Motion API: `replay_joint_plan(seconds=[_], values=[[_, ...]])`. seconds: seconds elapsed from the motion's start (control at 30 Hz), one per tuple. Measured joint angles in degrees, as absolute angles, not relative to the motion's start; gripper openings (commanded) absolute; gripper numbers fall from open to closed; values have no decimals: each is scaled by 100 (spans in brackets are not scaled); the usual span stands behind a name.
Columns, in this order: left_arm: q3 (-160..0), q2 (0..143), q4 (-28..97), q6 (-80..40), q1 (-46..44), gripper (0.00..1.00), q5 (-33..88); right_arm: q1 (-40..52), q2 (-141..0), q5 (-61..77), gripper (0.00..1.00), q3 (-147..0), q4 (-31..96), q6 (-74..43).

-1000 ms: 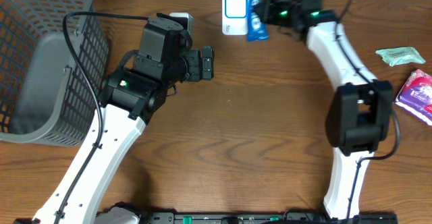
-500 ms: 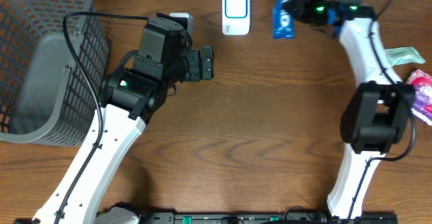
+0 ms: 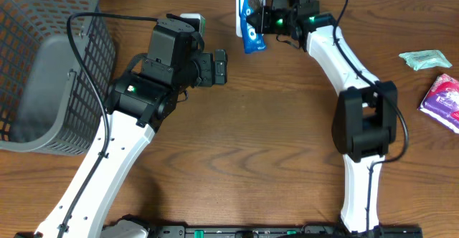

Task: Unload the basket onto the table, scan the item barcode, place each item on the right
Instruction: 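Raise the Oreo pack in front of the scanner with the right gripper, then hold the Oreo pack against the scanner face with the right gripper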

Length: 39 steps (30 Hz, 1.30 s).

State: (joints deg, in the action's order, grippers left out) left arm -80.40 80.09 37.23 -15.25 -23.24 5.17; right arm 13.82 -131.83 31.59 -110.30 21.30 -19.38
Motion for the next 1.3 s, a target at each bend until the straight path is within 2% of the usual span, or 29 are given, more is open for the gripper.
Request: replay_joint_plan(seconds=[0.3,0.7,1.03,1.3], values=[[-8040,8009,3723,-1525,-2324,98,517,1103,-13625,3070,1,-10943,2040,-1979],[-8040,8009,3723,-1525,-2324,98,517,945,-13625,4204,1,-10943,1385,-2036],[-8040,8009,3723,-1527,-2324,98,517,978,-13625,4392,1,-10943,1455,-2036],[-8040,8009,3723,-1527,-2324,98,517,840,-13620,4154,1,-10943,2060,-1896]])
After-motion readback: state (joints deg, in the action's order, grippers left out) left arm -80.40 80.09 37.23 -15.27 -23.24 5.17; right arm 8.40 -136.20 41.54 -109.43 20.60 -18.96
